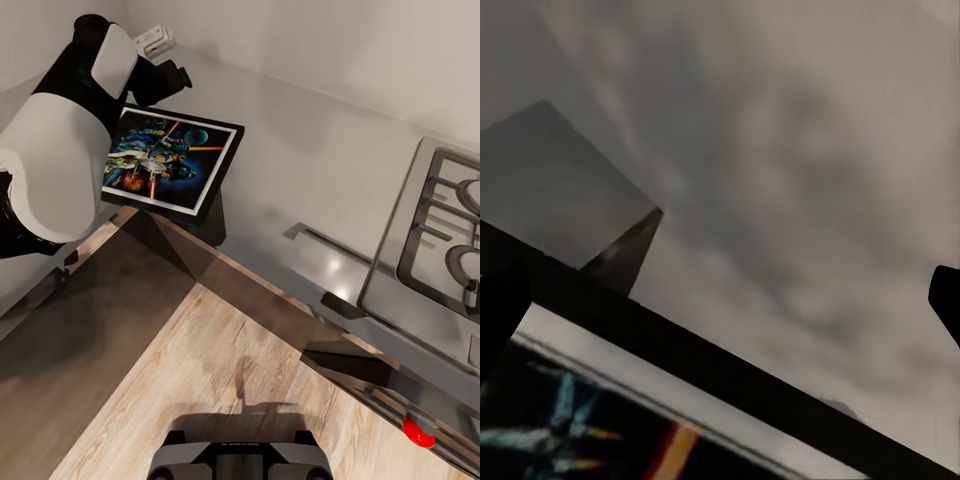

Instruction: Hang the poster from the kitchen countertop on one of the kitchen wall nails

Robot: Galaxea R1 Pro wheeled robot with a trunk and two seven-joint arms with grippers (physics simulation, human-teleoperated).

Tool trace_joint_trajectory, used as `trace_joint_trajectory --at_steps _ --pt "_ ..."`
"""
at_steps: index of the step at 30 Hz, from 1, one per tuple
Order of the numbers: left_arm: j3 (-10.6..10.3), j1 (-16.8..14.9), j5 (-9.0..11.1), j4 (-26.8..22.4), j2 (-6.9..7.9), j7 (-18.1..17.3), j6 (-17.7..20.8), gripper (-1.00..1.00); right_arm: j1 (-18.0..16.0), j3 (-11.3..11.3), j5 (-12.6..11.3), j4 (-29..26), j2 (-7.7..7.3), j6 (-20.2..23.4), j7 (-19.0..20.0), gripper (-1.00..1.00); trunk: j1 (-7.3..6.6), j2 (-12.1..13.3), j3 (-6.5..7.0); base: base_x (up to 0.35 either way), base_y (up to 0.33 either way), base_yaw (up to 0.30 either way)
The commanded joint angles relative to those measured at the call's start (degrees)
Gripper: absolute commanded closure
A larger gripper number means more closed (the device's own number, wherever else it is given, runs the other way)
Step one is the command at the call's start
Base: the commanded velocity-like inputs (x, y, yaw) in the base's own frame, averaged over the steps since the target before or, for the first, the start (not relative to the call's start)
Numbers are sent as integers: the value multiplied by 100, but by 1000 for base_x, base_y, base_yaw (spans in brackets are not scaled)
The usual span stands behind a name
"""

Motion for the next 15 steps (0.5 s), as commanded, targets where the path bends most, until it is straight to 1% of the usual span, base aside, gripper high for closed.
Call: trace_joint_trajectory --at_steps 1,15 --pt "17 -2 60 4 -5 48 12 -100 -8 -29 -45 26 -2 -18 42 -100 0 -2 -6 0 0 0" --pt "-33 -2 39 112 -23 49 -12 -100 -8 -31 -45 25 -4 -18 42 -100 0 -2 -43 0 0 0"
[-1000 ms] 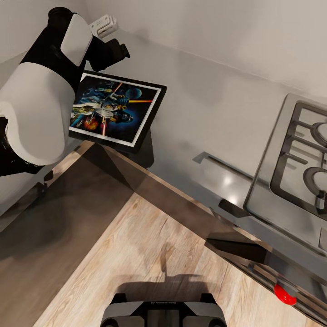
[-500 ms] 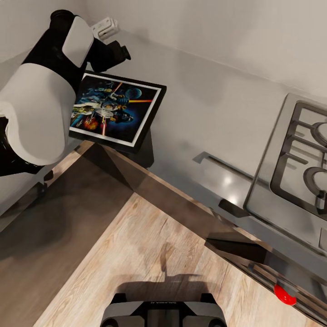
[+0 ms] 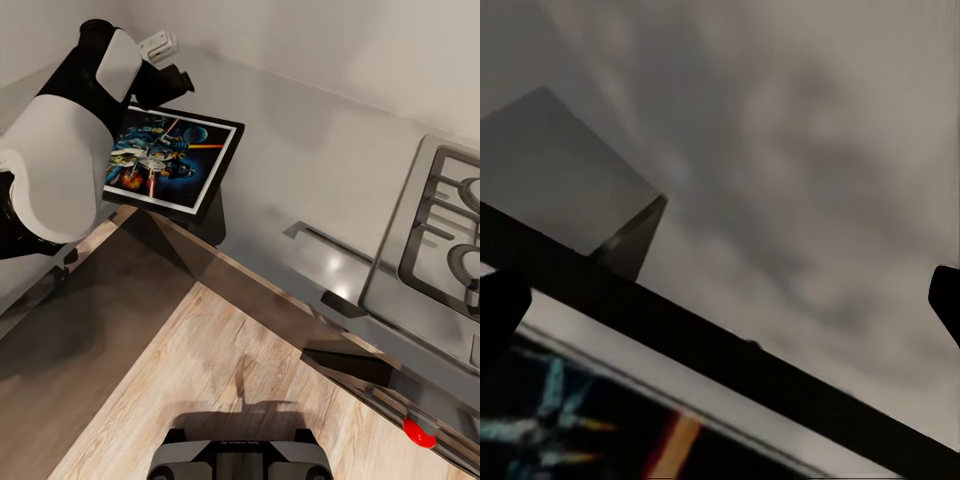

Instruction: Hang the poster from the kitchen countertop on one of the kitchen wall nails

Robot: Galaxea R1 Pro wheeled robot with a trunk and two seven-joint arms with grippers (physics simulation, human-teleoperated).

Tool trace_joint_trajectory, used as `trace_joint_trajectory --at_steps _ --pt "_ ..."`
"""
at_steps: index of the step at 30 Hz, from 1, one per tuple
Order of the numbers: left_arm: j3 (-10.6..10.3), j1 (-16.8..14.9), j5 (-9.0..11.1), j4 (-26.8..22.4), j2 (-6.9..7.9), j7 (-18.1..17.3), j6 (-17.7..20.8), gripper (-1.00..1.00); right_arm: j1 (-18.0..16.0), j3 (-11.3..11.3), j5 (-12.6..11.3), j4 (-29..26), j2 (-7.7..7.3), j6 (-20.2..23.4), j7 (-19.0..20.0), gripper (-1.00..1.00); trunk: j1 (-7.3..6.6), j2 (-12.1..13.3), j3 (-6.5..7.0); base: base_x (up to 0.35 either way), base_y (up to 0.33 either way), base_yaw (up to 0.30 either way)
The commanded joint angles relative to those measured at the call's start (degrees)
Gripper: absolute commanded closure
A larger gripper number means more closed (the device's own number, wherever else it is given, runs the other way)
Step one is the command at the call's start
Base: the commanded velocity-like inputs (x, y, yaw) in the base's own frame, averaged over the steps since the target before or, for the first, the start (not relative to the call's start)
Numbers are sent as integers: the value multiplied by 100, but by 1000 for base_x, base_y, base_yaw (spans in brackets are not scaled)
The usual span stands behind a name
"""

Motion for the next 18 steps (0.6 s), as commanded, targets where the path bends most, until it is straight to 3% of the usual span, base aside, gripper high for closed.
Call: trace_joint_trajectory --at_steps 1,3,6,12,18 --pt "-11 -2 58 9 -4 48 13 -100 -8 -30 -45 26 -2 -18 42 -100 0 -2 -3 0 0 0" --pt "-78 -2 57 19 -4 45 12 -100 -8 -32 -45 26 -2 -18 42 -100 0 -2 -3 0 0 0" --pt "-392 -2 56 25 -5 38 7 -100 -8 -31 -45 26 -1 -18 42 -100 0 -2 -3 0 0 0" --pt "-1240 -2 61 27 -16 32 -80 -100 -8 -34 -45 26 -2 -18 42 -100 0 -2 -4 0 0 0" --pt "-1467 -2 65 3 -23 27 -175 -100 -8 -34 -45 24 -2 -18 42 -100 0 -2 -4 0 0 0"
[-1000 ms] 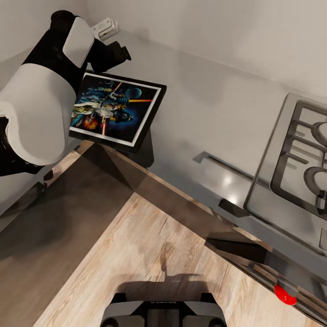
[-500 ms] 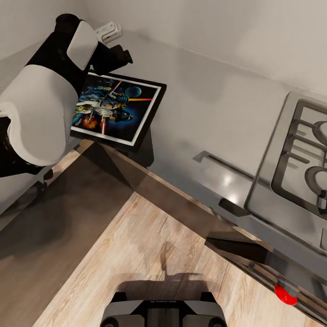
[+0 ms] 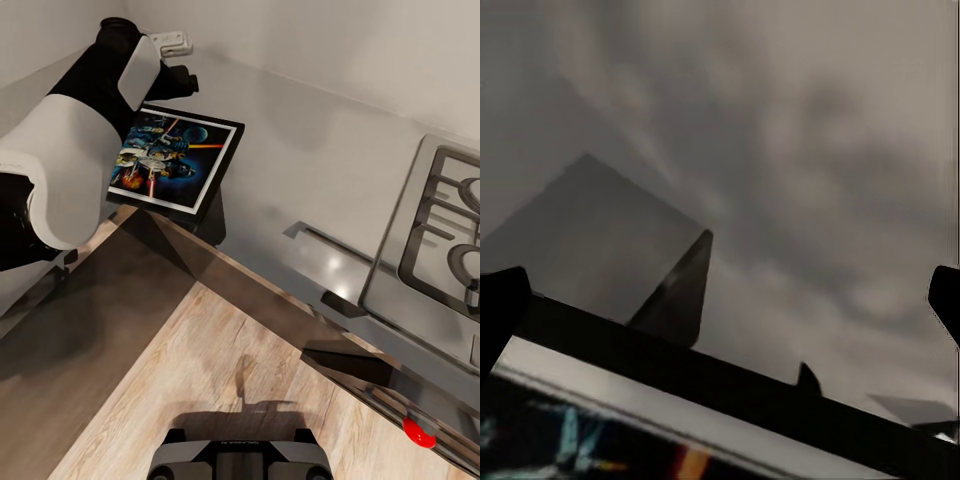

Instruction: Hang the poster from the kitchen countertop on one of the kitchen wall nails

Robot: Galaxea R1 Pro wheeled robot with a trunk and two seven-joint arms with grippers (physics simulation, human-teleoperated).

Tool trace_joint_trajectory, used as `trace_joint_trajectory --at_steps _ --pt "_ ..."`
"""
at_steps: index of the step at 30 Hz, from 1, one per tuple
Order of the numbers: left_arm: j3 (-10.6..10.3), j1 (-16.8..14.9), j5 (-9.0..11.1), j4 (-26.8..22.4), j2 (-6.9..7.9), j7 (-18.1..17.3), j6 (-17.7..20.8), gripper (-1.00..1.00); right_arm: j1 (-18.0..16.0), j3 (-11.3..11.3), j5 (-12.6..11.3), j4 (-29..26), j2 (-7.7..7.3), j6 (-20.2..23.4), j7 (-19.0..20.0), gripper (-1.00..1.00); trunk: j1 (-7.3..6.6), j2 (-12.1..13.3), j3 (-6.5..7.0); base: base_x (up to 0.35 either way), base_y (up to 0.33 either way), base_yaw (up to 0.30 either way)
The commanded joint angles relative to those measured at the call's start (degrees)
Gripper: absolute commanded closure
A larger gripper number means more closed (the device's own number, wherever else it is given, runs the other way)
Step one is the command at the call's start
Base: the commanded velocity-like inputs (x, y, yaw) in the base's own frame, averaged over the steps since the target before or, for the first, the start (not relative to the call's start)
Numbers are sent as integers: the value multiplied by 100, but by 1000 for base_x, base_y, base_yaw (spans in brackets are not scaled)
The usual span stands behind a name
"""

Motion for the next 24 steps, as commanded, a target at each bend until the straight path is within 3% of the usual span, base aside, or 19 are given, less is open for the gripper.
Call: trace_joint_trajectory --at_steps 1,8,24 --pt "-30 -2 60 -9 -6 43 14 -100 -8 -31 -45 26 -2 -18 42 -100 0 -2 -3 0 0 0" --pt "-67 -2 59 -30 -92 46 1 -100 -8 -30 -45 27 -2 -18 42 -100 0 -2 -13 0 0 0" --pt "-84 -2 60 -58 -121 33 -8 -100 -8 -31 -45 28 -5 -18 42 -100 0 -2 -18 0 0 0"
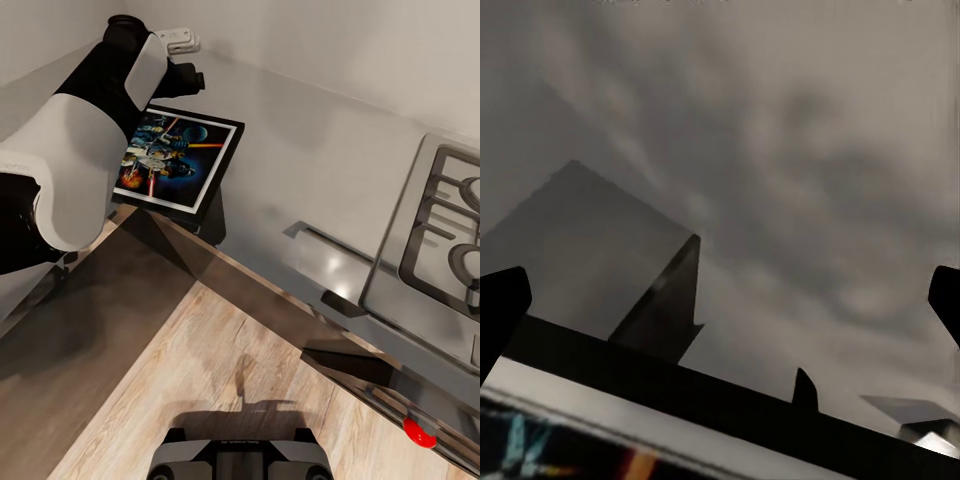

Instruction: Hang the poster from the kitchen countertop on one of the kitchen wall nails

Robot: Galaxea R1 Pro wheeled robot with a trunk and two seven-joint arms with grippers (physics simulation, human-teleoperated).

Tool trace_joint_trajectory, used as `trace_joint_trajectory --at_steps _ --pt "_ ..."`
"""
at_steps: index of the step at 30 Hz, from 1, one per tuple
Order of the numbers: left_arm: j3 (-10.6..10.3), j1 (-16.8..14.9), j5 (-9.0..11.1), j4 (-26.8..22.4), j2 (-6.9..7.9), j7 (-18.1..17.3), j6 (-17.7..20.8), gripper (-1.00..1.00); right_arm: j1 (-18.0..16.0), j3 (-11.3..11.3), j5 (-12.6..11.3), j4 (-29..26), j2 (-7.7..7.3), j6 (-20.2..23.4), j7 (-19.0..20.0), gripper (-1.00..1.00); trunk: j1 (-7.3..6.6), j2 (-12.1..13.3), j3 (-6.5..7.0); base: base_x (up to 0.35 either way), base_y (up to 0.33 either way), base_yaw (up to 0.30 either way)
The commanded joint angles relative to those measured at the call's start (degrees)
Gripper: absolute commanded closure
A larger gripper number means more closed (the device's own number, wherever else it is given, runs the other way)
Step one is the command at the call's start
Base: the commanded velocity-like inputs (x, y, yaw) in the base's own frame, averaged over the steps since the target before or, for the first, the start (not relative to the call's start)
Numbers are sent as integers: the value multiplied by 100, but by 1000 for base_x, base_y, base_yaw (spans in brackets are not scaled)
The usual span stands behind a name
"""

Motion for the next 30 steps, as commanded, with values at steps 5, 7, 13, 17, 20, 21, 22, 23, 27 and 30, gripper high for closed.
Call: trace_joint_trajectory --at_steps 5,7,13,17,20,21,22,23,27,30 --pt "-22 -2 58 -10 1 42 17 -100 -8 -31 -46 25 -1 -18 42 -100 0 -2 -8 0 0 0" --pt "-24 -2 58 -13 1 41 16 -100 -8 -31 -46 25 -1 -18 42 -100 0 -2 -15 0 0 0" --pt "-35 -2 58 -22 -5 41 16 -100 -8 -31 -46 26 -2 -18 42 -100 0 -2 -44 0 0 0" --pt "-37 -2 58 -24 -7 41 12 -100 -8 -31 -46 26 -2 -18 42 -100 0 -2 -61 0 0 0" --pt "-33 -2 58 -24 -7 41 12 -100 -8 -31 -46 26 -3 -18 42 -100 0 -2 -66 0 0 0" --pt "-32 -2 58 -25 -8 41 10 -100 -8 -31 -46 26 -3 -18 42 -100 0 -2 -66 0 0 0" --pt "-34 -2 58 -25 -8 41 11 -100 -8 -31 -46 26 -4 -18 42 -100 0 -2 -67 0 0 0" --pt "-33 -2 58 -25 -8 41 10 -100 -8 -31 -46 26 -3 -18 42 -100 0 -2 -67 0 0 0" --pt "-30 -2 58 -25 -8 41 11 -100 -8 -31 -46 25 0 -18 42 -100 0 -2 -68 0 0 0" --pt "-25 -2 58 -25 -8 41 9 -100 -8 -30 -46 26 0 -18 42 -100 0 -2 -71 0 0 0"
